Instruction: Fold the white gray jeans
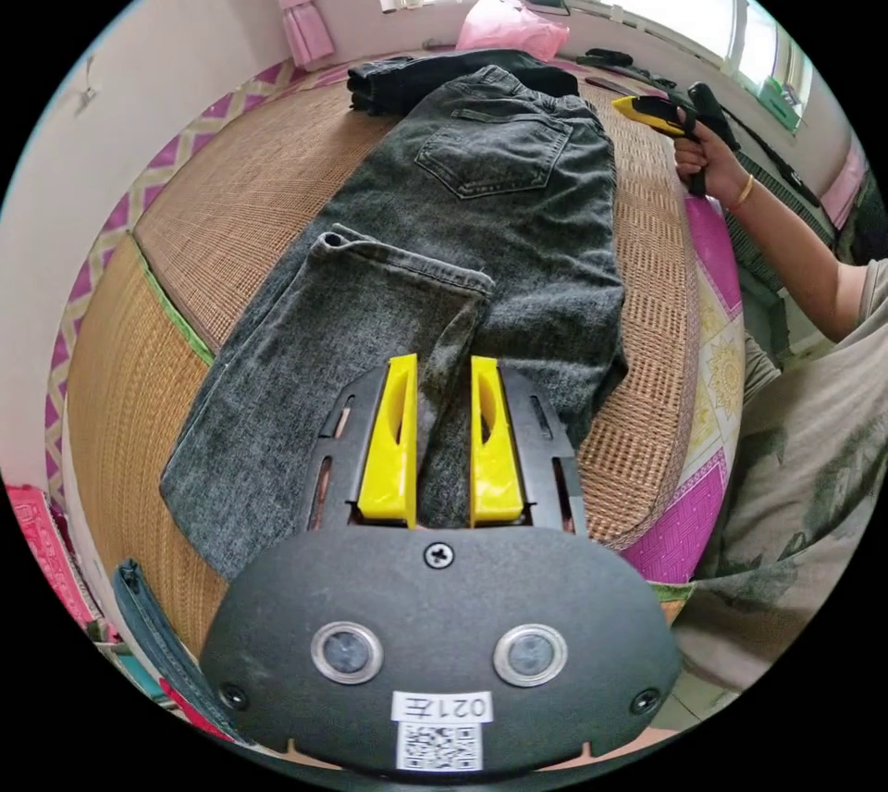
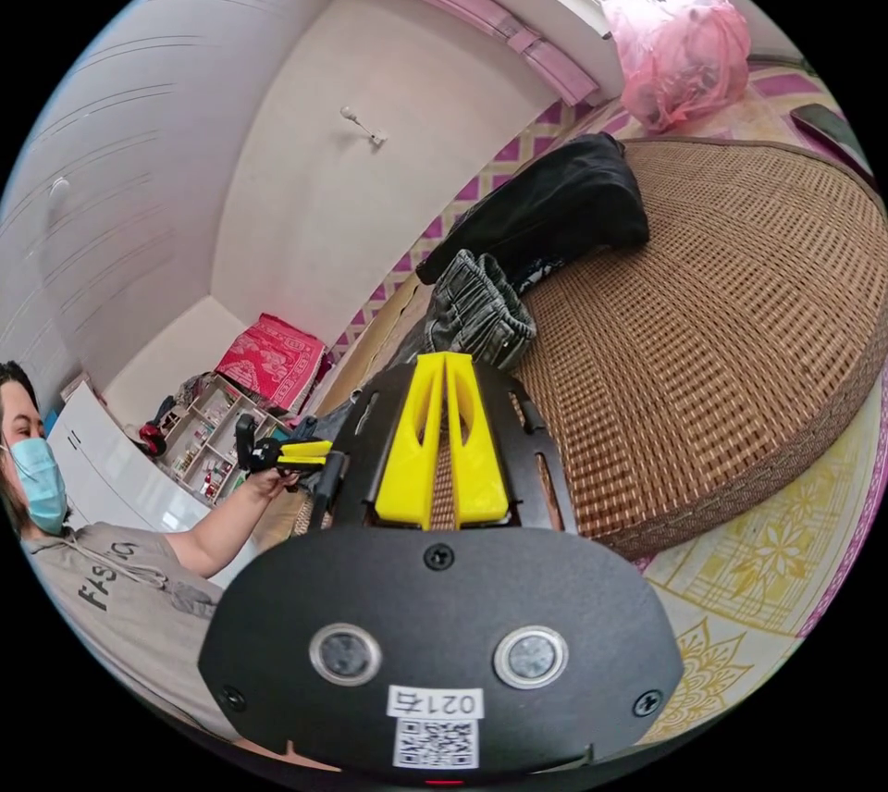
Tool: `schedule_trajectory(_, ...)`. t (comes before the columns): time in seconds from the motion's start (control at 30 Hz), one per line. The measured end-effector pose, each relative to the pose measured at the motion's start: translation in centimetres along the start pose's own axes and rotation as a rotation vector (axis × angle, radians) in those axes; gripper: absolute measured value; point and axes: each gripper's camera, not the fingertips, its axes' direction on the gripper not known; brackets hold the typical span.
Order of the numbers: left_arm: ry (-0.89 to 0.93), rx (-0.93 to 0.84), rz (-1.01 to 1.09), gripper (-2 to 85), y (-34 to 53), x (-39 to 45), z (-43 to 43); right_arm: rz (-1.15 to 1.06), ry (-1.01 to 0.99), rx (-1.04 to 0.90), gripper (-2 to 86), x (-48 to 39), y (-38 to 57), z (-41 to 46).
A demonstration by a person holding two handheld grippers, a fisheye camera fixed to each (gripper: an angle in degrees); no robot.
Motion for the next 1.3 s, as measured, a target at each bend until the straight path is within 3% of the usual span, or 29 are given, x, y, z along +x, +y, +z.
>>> schedule_trajectory(0.1, 0.02, 0.018, -0.023, 3.3, 1.4, -1.9, 0.2, -0.003, -0.001, 0.001, -0.6, 0.4, 0.4, 0.0)
schedule_trajectory(0.2, 0.172, 0.095, -0.18, 0.0, 3.8, -6.4, -0.2, -0.004, -0.004, 0.008, -0.6, 0.8, 0.8, -0.2)
schedule_trajectory(0.37, 0.418, 0.477, -0.488, -0.9, 14.3, -16.0, -5.7, 0.004, -0.006, 0.015, -0.6, 1.3, 1.0, -0.4)
schedule_trajectory(0.53, 0.378, 0.901, -0.766, -0.9, 36.0, -21.8, -16.3, 0.012, 0.001, 0.014, -0.7, 1.4, 0.8, -0.5)
schedule_trajectory(0.63, 0.216, 1.017, -0.966, -0.7, 50.4, -23.2, -20.4, 0.011, 0.002, 0.016, -0.7, 1.2, 0.5, -0.7)
schedule_trajectory(0.7, 0.14, 0.975, -1.1, -0.7, 57.7, -24.2, -20.5, 0.009, -0.001, 0.015, -0.7, 1.1, 0.2, -0.7)
schedule_trajectory(0.8, 0.266, 0.866, -1.296, -0.9, 67.5, -26.5, -15.1, 0.016, 0.006, 0.007, -0.7, 0.8, -0.4, -0.7)
schedule_trajectory(0.87, 0.386, 0.918, -1.427, -0.9, 72.3, -26.5, -11.4, 0.025, 0.014, 0.0, -0.7, 0.5, -1.0, -0.6)
schedule_trajectory(0.93, 0.419, 1.091, -1.503, -0.8, 76.8, -25.0, -9.5, 0.034, 0.018, 0.001, -0.7, 0.2, -1.4, -0.6)
schedule_trajectory(1.07, 0.233, 1.061, -1.444, 0.0, 76.6, -22.8, -11.6, 0.042, 0.029, 0.0, -0.6, -0.6, -2.7, -0.6)
schedule_trajectory(1.2, 0.093, 0.818, -1.085, 4.7, 65.9, -23.1, -13.8, -0.082, -0.003, -0.063, -0.1, -3.1, -4.4, 0.3)
schedule_trajectory(1.3, -0.087, 0.628, -0.798, 5.7, 55.6, -23.0, -14.3, -0.343, 0.085, -0.257, 1.4, -9.2, -7.0, 3.9)
